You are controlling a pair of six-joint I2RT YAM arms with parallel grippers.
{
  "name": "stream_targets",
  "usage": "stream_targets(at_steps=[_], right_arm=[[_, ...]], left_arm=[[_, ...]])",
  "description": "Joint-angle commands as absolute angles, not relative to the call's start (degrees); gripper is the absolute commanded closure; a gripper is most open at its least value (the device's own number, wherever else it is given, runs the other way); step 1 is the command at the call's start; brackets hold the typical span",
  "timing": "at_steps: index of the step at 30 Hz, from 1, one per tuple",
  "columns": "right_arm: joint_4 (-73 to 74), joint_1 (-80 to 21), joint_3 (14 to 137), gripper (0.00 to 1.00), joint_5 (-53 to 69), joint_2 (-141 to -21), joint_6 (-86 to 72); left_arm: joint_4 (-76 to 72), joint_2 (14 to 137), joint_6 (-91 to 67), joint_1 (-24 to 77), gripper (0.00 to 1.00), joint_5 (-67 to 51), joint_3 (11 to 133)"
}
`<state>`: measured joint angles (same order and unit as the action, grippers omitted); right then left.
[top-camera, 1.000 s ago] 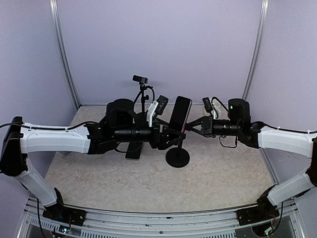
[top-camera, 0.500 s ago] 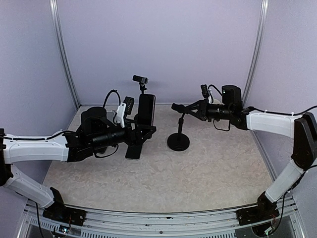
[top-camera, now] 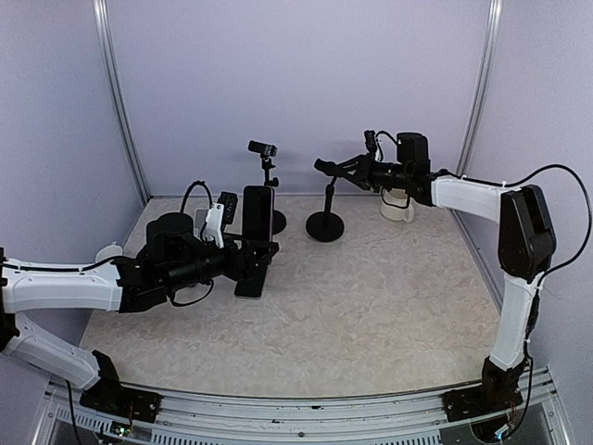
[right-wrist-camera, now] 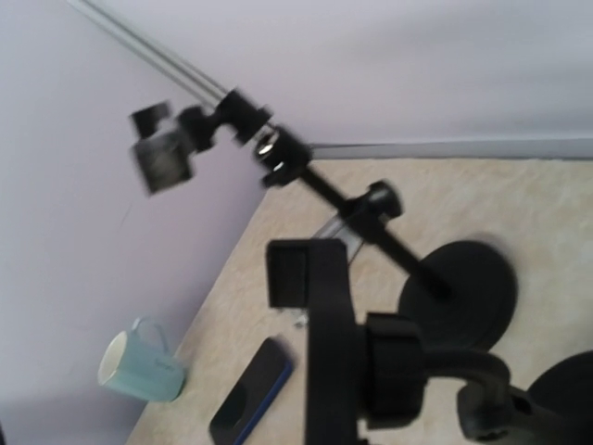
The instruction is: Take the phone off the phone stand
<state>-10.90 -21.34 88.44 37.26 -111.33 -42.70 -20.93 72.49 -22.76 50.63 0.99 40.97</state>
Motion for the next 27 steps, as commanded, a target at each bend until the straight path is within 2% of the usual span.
stream_targets(at_steps=[1,13,16,22,27], right_arm=[[-12.4,-19.84,95.34,1.0,37.1,-114.21,-40.95],[-8.85,-18.13,104.29,1.0,36.69,-122.77,-40.12],[-8.66,-18.11,104.68,0.87,36.24,-123.18,-39.79],[-8.24,-18.11,104.35,0.45,36.55,-122.84,-39.73],[-8.04,-17.97,101.21,0.2,35.5,-118.6,-38.15]], left_arm=[[-22.87,71.46,-22.59,50.06,0.95,3.19,40.17],[-22.69,74.91,-22.86,49.92,0.94,3.37,40.95],[-22.46,75.09,-22.85,49.92,0.95,4.03,41.02],[-19.52,77.42,-22.55,50.32,0.95,5.23,43.04],[-15.42,81.19,-22.77,52.69,0.95,8.01,46.87]])
